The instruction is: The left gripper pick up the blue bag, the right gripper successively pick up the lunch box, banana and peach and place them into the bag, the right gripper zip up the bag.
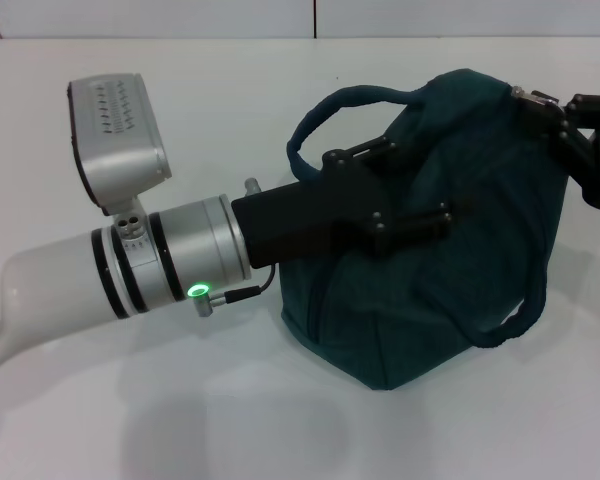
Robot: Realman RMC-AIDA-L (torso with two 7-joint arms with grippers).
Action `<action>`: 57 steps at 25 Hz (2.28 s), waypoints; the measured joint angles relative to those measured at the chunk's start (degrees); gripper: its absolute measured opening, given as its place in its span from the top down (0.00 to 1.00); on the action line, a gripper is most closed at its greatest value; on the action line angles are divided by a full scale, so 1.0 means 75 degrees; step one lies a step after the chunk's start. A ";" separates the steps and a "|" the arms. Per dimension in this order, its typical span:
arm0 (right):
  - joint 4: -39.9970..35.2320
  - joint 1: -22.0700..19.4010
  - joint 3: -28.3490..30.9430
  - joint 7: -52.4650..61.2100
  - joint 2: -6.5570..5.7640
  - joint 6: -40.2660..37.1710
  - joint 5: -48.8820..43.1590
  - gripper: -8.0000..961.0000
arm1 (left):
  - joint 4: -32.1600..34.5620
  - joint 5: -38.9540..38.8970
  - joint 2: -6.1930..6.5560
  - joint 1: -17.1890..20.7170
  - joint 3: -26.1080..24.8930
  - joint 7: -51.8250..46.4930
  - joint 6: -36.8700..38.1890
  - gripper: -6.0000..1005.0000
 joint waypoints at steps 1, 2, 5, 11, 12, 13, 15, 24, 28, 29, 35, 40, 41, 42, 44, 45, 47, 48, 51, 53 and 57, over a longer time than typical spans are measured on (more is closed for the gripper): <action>0.0016 0.0010 0.0000 -0.0017 0.0000 0.0003 0.0000 0.97 | 0.0000 -0.0039 0.0002 -0.0021 0.0023 0.0011 -0.0031 0.27; 0.0041 0.0015 0.0000 -0.0038 -0.0001 0.0003 0.0000 0.97 | 0.0000 -0.0039 0.0002 -0.0021 0.0023 0.0011 -0.0031 0.28; 0.0092 0.0019 0.0006 -0.0082 -0.0008 0.0003 0.0001 0.97 | -0.0029 -0.0117 0.0022 -0.0062 0.0005 0.0065 0.0052 0.32; 0.0253 0.0035 0.0019 -0.0261 -0.0011 0.0001 0.0001 0.97 | -0.0320 -0.0606 0.0002 -0.0027 0.0014 0.0854 0.0335 0.41; 0.0261 0.0034 0.0021 -0.0271 -0.0011 -0.0002 0.0001 0.97 | -0.0427 -0.0713 -0.0008 -0.0038 0.0031 0.1018 0.0377 0.43; 0.0265 0.0035 0.0022 -0.0275 -0.0011 -0.0005 0.0001 0.97 | -0.0554 -0.0862 -0.0015 -0.0063 0.0054 0.1228 0.0416 0.45; 0.0274 0.0034 0.0022 -0.0277 -0.0011 -0.0016 0.0000 0.97 | -0.0754 -0.1087 -0.0019 -0.0125 0.0117 0.1541 0.0433 0.49; 0.0289 0.0026 0.0004 -0.0278 -0.0003 -0.0090 -0.0002 0.97 | -0.1319 -0.1351 -0.0012 -0.0541 0.0400 0.2230 0.0369 0.81; 0.0289 0.0021 -0.0009 -0.0270 0.0000 -0.0113 0.0000 0.97 | -0.1361 -0.1468 -0.0021 -0.0495 0.0389 0.2526 0.0411 0.90; 0.0303 0.0020 -0.0003 -0.0263 0.0001 -0.0122 0.0000 0.97 | -0.1367 -0.1547 -0.0021 -0.0466 0.0394 0.2616 0.0426 0.93; 0.0454 0.0047 0.0010 -0.0222 -0.0004 -0.0169 0.0050 0.97 | -0.1855 -0.2264 -0.0004 -0.0395 0.0410 0.3444 0.1057 0.95; 0.0653 0.0111 0.0017 0.0010 -0.0045 -0.0158 0.0075 0.97 | -0.2166 -0.2308 0.0056 -0.0389 0.0360 0.4157 0.1568 0.96; 0.0702 0.0118 0.0039 0.0032 -0.0051 -0.0132 0.0082 0.97 | -0.2237 -0.2309 0.0058 -0.0386 0.0353 0.4290 0.1582 0.96; 0.0781 0.0127 0.0097 0.0047 -0.0056 -0.0112 0.0088 0.97 | -0.2306 -0.2319 0.0055 -0.0383 0.0346 0.4413 0.1588 0.96; 0.0925 0.0138 0.0245 0.0059 -0.0058 -0.0097 0.0091 0.97 | -0.2425 -0.2348 0.0039 -0.0378 0.0338 0.4618 0.1584 0.96; 0.0996 0.0143 0.0327 0.0061 -0.0058 -0.0093 0.0093 0.97 | -0.2473 -0.2362 0.0030 -0.0378 0.0335 0.4688 0.1572 0.96; 0.1132 0.0148 0.0472 0.0064 -0.0063 -0.0077 0.0098 0.97 | -0.2509 -0.2365 0.0026 -0.0389 0.0318 0.4724 0.1544 0.96; 0.1176 0.0149 0.0523 0.0068 -0.0068 -0.0065 0.0105 0.97 | -0.2534 -0.2365 0.0028 -0.0401 0.0288 0.4727 0.1535 0.96; 0.1256 0.0149 0.0589 0.0074 -0.0066 -0.0044 0.0106 0.97 | -0.2550 -0.2367 0.0033 -0.0420 0.0236 0.4730 0.1551 0.97; 0.1256 0.0154 0.0577 0.0074 -0.0065 -0.0038 0.0096 0.97 | -0.2511 -0.2368 0.0033 -0.0430 0.0245 0.4722 0.1592 0.98; 0.1257 0.0216 0.0548 0.0075 -0.0057 -0.0035 0.0061 0.97 | -0.2462 -0.2422 -0.0029 -0.0468 0.0302 0.4660 0.1732 0.98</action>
